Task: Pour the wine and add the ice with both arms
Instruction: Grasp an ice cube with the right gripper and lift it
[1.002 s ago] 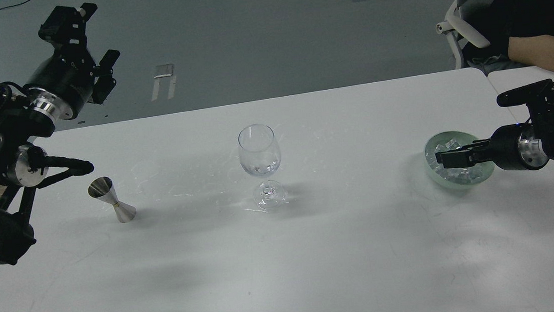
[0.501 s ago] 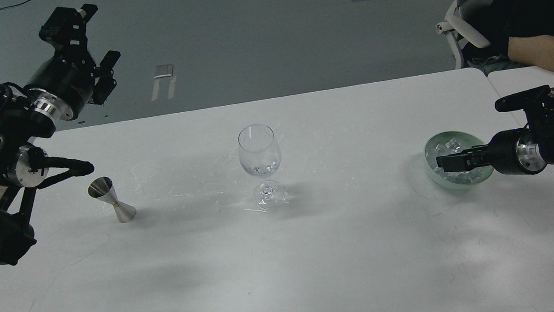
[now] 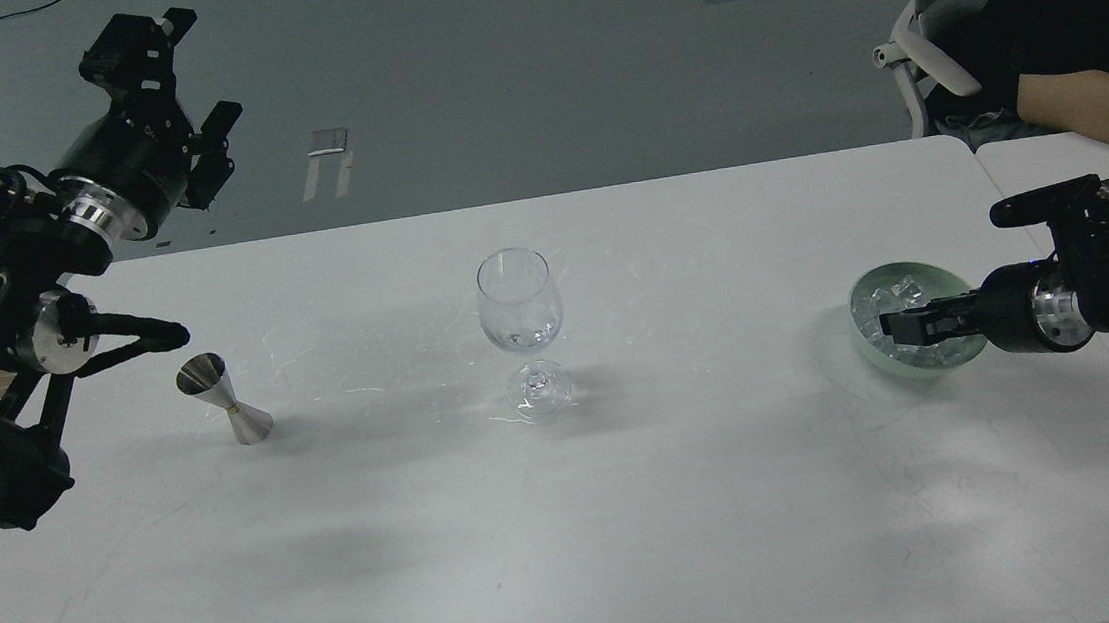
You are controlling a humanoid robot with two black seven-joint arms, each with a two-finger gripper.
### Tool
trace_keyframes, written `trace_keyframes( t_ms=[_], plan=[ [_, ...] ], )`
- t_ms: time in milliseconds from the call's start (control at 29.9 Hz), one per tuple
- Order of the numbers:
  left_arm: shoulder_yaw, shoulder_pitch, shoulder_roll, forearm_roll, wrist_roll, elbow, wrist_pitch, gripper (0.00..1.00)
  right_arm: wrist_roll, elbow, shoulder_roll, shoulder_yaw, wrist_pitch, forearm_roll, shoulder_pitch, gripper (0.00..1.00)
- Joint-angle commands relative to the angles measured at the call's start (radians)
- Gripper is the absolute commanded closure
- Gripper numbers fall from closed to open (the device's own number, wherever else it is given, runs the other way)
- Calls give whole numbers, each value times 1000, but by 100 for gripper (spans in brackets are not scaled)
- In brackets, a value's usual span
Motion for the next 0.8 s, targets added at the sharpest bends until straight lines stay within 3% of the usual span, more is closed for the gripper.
trace_keyframes(
  t_ms=[0, 301, 568, 768],
  plan=[
    [0, 0, 0, 0, 0, 0, 0, 3, 1, 2, 1, 1, 0, 0, -2, 58],
    [0, 2, 0, 0, 0, 0, 0, 3, 1, 5, -1, 1, 0, 2, -5, 76],
    [0, 2, 0, 0, 0, 0, 0, 3, 5, 37, -17, 4, 0, 12, 10, 76],
    [0, 0, 0, 0, 2, -1, 0, 3, 15, 137, -128, 13, 0, 17, 56, 76]
  ],
)
